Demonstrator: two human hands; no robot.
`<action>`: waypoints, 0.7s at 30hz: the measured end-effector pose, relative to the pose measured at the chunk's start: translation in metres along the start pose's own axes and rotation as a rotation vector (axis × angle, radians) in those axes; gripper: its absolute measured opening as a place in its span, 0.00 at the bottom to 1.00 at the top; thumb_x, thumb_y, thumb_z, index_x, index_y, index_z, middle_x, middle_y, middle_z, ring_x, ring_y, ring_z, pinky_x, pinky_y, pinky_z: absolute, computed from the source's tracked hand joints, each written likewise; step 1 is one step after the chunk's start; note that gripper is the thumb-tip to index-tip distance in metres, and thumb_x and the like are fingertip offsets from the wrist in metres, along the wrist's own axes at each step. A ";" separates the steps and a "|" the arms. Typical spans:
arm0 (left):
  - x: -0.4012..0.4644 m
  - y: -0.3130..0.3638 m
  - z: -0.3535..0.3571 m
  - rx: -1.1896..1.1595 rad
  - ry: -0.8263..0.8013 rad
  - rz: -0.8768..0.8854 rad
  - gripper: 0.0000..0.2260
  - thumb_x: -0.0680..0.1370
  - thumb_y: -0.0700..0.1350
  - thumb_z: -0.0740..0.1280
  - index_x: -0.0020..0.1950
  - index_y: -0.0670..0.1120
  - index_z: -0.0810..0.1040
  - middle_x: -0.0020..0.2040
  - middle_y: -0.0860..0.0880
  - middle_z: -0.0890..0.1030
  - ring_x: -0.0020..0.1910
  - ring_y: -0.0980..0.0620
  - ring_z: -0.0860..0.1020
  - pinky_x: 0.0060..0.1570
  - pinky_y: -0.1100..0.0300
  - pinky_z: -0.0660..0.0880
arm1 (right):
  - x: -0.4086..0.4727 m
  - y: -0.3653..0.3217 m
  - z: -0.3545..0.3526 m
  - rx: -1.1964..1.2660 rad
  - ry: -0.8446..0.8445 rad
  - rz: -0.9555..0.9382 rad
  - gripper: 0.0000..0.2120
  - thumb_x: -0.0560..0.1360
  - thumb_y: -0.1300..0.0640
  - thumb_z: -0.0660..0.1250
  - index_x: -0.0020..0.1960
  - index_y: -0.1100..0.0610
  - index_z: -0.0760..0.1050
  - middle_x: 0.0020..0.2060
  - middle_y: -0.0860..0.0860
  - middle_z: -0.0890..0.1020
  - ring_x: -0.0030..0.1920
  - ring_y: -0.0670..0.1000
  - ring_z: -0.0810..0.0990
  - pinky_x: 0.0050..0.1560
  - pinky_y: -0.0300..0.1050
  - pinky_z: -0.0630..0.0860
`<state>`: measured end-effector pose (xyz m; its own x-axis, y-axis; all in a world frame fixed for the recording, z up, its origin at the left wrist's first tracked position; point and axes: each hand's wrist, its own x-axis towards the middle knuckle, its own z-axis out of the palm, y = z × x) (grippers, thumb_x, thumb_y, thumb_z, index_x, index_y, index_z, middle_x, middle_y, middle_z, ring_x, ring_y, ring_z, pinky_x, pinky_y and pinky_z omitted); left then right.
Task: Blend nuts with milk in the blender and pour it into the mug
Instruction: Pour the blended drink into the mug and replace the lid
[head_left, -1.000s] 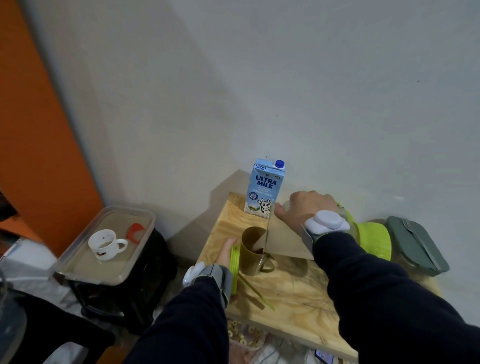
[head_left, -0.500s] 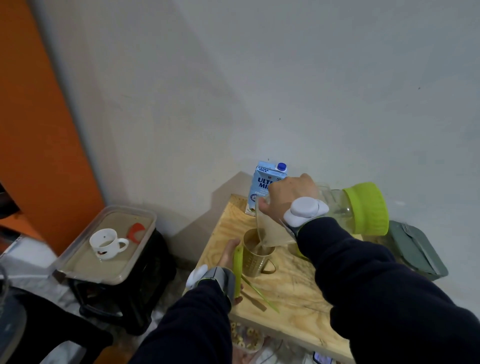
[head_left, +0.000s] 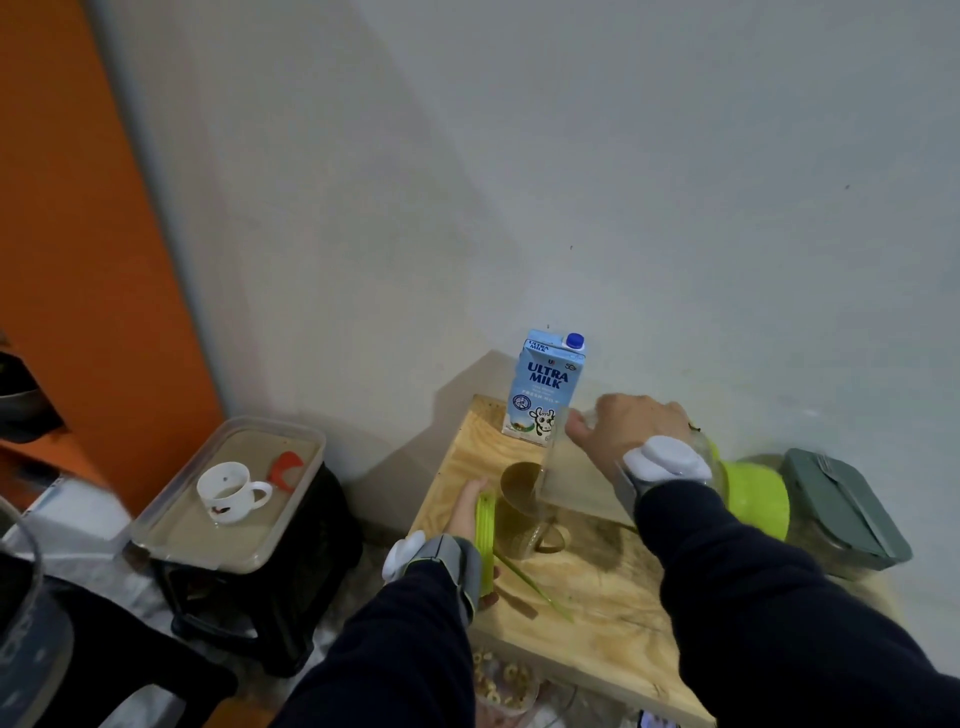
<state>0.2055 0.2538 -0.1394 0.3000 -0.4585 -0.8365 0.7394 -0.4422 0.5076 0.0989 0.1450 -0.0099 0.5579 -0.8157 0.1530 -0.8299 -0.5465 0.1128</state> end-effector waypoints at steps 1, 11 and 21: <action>-0.004 0.001 0.001 -0.022 -0.014 0.027 0.40 0.53 0.71 0.70 0.53 0.43 0.77 0.48 0.41 0.79 0.45 0.42 0.79 0.54 0.49 0.75 | -0.004 0.007 0.002 0.044 -0.026 0.068 0.23 0.76 0.37 0.51 0.44 0.53 0.75 0.40 0.54 0.80 0.38 0.57 0.72 0.45 0.46 0.67; -0.012 0.002 0.005 0.005 -0.064 0.070 0.39 0.61 0.69 0.70 0.60 0.41 0.74 0.59 0.42 0.77 0.58 0.42 0.76 0.57 0.48 0.73 | -0.033 0.052 0.044 0.642 -0.057 0.532 0.23 0.72 0.38 0.59 0.28 0.55 0.65 0.27 0.52 0.73 0.34 0.58 0.75 0.33 0.44 0.66; -0.028 -0.001 0.013 0.069 -0.062 0.015 0.50 0.50 0.74 0.66 0.60 0.39 0.76 0.48 0.40 0.78 0.44 0.42 0.77 0.42 0.52 0.74 | -0.092 0.100 0.067 1.141 0.171 1.002 0.26 0.67 0.36 0.58 0.41 0.60 0.75 0.32 0.55 0.76 0.37 0.58 0.77 0.49 0.49 0.73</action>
<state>0.1884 0.2572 -0.1134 0.2708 -0.5116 -0.8155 0.6916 -0.4858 0.5344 -0.0359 0.1532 -0.0786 -0.2912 -0.9397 -0.1794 -0.3734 0.2842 -0.8831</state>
